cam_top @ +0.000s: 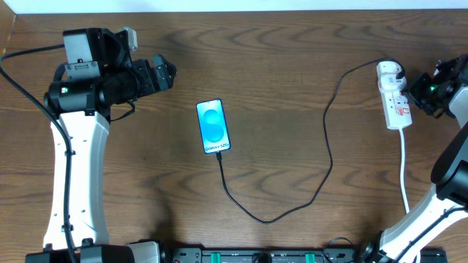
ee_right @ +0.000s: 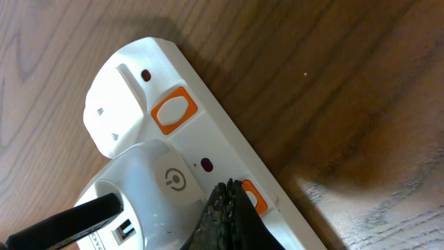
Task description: Plug charger to phone and switch on socket
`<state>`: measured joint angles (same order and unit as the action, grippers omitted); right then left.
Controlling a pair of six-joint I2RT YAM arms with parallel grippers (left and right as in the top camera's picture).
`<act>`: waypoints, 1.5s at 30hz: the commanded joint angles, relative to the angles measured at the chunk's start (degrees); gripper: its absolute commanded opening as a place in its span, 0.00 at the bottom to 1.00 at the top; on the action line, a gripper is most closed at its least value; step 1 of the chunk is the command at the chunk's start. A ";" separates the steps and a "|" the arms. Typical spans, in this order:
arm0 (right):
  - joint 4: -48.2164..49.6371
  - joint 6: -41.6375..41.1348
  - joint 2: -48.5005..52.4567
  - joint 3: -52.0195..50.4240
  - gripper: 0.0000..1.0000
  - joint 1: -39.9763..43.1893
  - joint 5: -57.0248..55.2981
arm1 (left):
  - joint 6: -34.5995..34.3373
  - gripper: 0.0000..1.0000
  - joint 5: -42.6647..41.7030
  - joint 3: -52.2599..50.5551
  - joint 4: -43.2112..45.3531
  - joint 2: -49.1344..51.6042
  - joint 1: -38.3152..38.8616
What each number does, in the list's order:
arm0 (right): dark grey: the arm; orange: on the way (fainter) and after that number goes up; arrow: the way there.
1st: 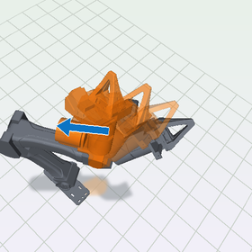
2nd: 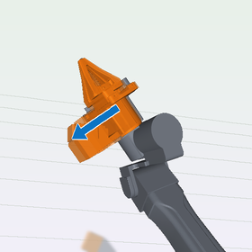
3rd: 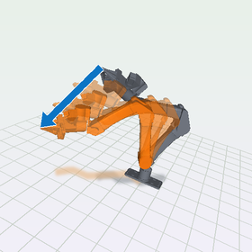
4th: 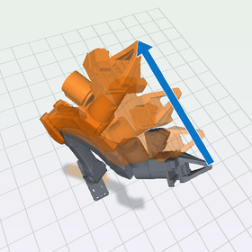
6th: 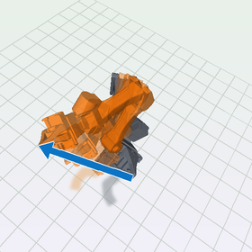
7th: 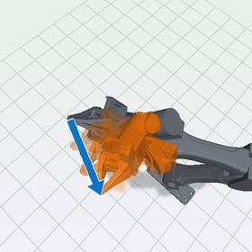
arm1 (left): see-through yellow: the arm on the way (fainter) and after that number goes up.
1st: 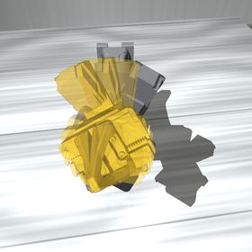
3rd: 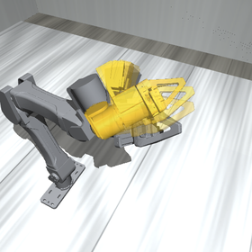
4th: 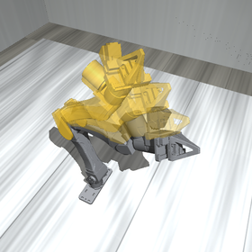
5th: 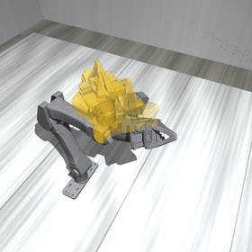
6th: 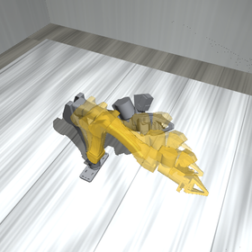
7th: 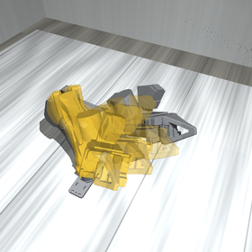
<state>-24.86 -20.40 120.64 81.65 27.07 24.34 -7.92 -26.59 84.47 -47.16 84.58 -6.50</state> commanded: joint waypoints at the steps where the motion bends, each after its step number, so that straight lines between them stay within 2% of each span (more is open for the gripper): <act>1: -1.79 -1.01 1.27 -0.81 0.01 -3.19 2.16 | -0.33 0.98 0.72 0.20 -0.11 -0.35 -0.17; 17: -5.62 -10.91 1.27 -0.81 0.01 -5.16 -0.42 | -0.33 0.98 0.72 0.20 -0.11 -0.35 -0.17; 32: -2.95 -13.42 0.57 -0.74 0.01 -3.37 -2.54 | -0.33 0.98 0.72 0.20 -0.11 -0.35 -0.17; 38: -3.06 -13.00 -6.05 -0.70 0.01 2.01 0.04 | -0.35 0.98 0.72 0.20 -0.11 -0.35 -0.17; 45: -6.67 -8.46 -19.91 -0.70 0.01 5.07 4.59 | -0.33 0.98 0.72 0.20 -0.11 -0.35 -0.17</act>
<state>-30.83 -31.86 107.61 80.60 32.34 25.50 -7.92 -26.59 84.47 -47.16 84.58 -6.50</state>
